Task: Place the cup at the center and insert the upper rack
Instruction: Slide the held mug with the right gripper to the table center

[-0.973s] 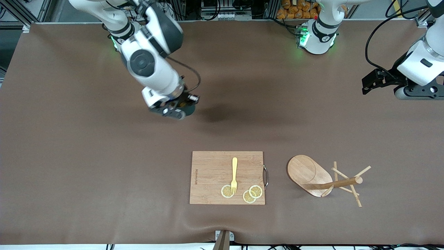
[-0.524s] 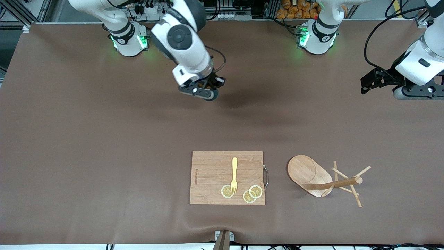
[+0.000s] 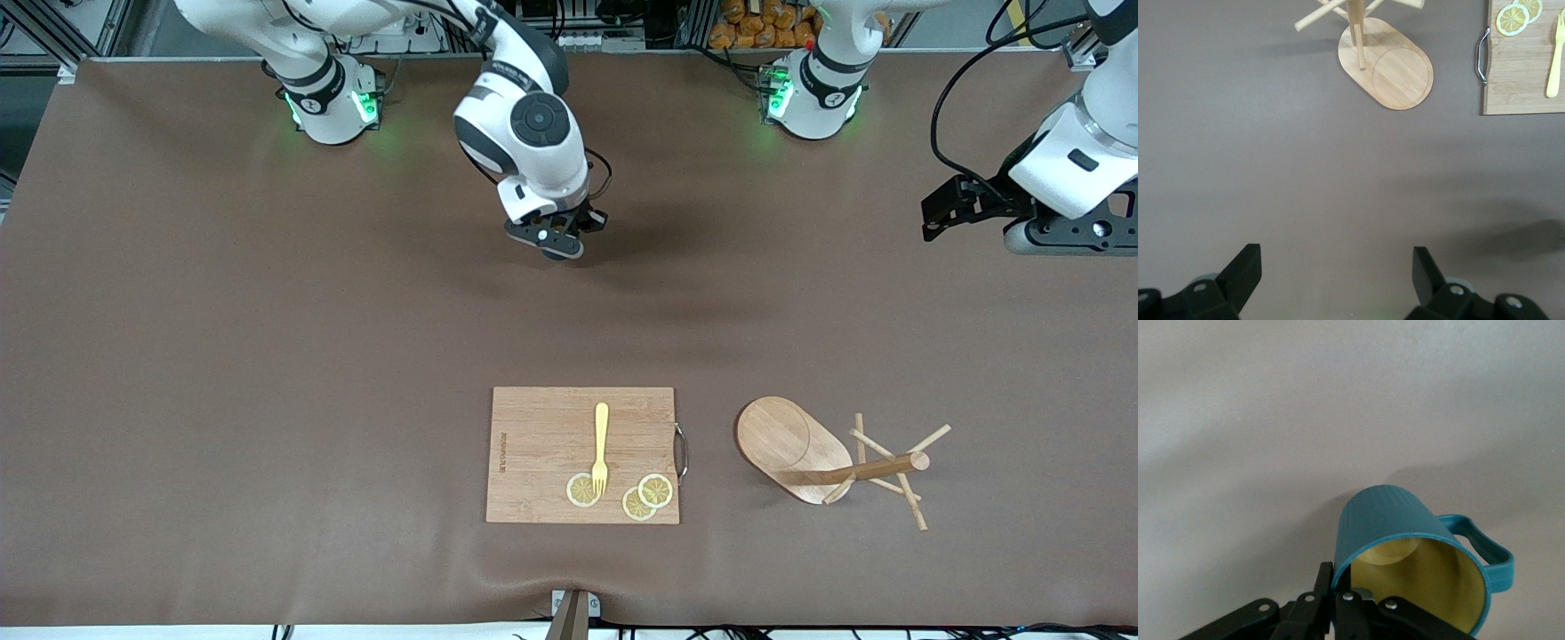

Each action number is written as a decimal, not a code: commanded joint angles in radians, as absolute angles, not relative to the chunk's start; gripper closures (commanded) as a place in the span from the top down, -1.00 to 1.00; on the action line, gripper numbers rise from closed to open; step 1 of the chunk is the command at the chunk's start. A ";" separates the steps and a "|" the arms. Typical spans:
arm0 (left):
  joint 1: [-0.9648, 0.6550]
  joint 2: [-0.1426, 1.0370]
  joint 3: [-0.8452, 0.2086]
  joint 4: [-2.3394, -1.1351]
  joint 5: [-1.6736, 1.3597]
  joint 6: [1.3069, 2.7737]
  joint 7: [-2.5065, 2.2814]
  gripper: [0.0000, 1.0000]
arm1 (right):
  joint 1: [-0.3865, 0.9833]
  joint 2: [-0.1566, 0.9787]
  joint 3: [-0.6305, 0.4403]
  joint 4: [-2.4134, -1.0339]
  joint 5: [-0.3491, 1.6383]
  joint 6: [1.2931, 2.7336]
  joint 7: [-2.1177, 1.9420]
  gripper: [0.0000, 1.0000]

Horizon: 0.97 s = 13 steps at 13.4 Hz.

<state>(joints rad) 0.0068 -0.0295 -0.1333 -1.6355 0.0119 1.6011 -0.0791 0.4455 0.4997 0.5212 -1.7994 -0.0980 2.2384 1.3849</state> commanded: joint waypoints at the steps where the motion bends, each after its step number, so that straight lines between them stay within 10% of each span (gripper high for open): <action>1: 0.021 -0.038 -0.143 -1.641 0.000 1.612 -0.083 1.00 | 0.465 0.558 0.509 -1.758 -0.132 2.262 1.474 -1.00; 10: 0.015 -0.035 -0.144 -1.643 0.000 1.615 -0.087 1.00 | 0.505 0.630 0.489 -1.752 -0.152 2.336 1.526 -0.86; 11: 0.014 -0.037 -0.144 -1.643 0.000 1.614 -0.087 1.00 | 0.505 0.630 0.489 -1.752 -0.152 2.336 1.526 0.51; 12: 0.014 -0.037 -0.150 -1.643 0.000 1.614 -0.089 1.00 | 0.508 0.630 0.489 -1.752 -0.153 2.336 1.528 1.00; 13: 0.015 -0.037 -0.164 -1.644 -0.002 1.614 -0.094 1.00 | 0.512 0.629 0.489 -1.750 -0.158 2.336 1.529 1.00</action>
<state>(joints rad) 0.0070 -0.0295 -0.1396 -1.6372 0.0119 1.6059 -0.0791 0.4897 0.6157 0.4982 -1.7765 -0.1248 2.3419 1.4949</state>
